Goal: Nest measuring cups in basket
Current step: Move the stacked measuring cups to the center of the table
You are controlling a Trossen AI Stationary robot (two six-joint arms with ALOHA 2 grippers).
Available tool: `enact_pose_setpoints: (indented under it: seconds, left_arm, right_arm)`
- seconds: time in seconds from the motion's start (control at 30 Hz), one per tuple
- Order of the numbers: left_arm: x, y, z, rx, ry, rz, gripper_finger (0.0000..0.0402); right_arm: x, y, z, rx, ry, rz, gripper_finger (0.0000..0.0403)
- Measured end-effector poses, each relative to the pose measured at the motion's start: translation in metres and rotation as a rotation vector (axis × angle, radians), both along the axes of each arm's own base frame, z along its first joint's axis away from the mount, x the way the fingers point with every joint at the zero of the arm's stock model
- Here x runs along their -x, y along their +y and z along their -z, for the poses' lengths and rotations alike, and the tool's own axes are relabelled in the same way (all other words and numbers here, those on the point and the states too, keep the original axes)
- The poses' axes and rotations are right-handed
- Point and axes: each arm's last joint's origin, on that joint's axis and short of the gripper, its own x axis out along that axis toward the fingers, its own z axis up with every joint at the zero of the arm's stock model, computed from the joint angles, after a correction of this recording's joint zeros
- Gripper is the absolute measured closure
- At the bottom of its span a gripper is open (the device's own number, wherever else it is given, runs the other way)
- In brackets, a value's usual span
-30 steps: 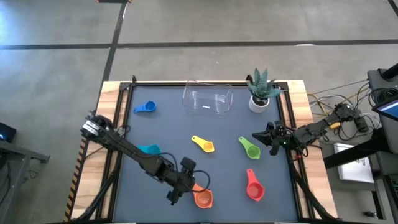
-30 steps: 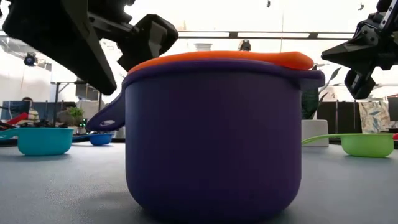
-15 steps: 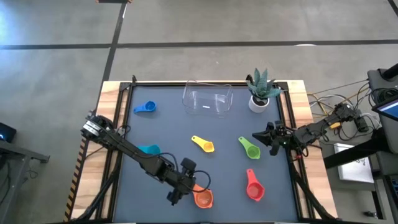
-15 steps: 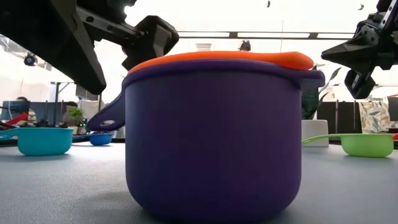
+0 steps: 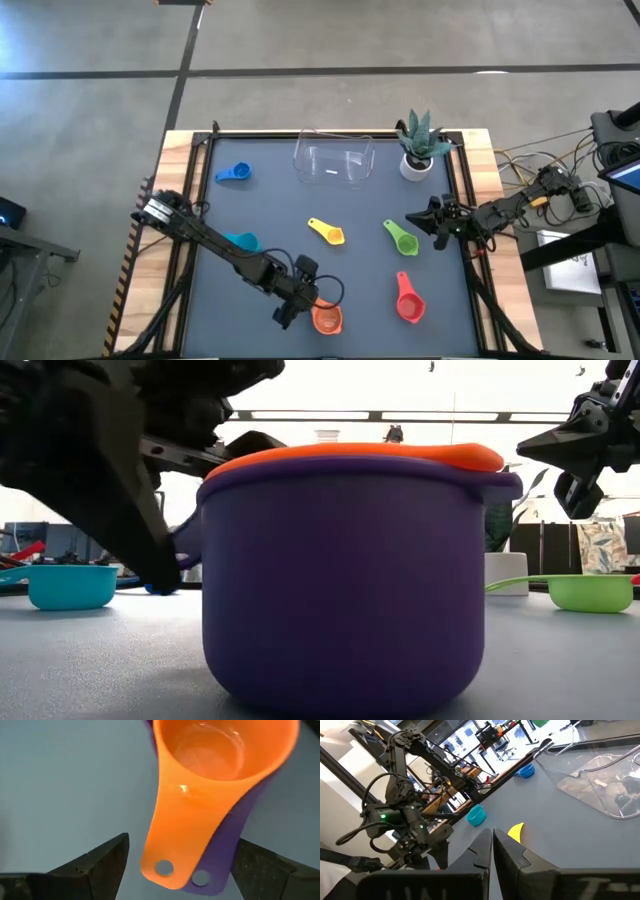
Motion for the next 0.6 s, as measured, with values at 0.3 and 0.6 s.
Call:
enact_pose_setpoints:
  seconds: [0.3, 0.6]
  left_arm:
    - [-0.0030, 0.0007, -0.0055, -0.030, -0.001, 0.006, 0.0193]
    - [-0.0032, 0.0034, -0.0062, -0.045, 0.020, -0.002, 0.0315]
  right_arm:
    - [0.0000, 0.0000, -0.0002, -0.001, -0.001, 0.000, 0.0394]
    - [0.0000, 0.0000, -0.0001, 0.000, 0.000, 0.000, 0.0394]
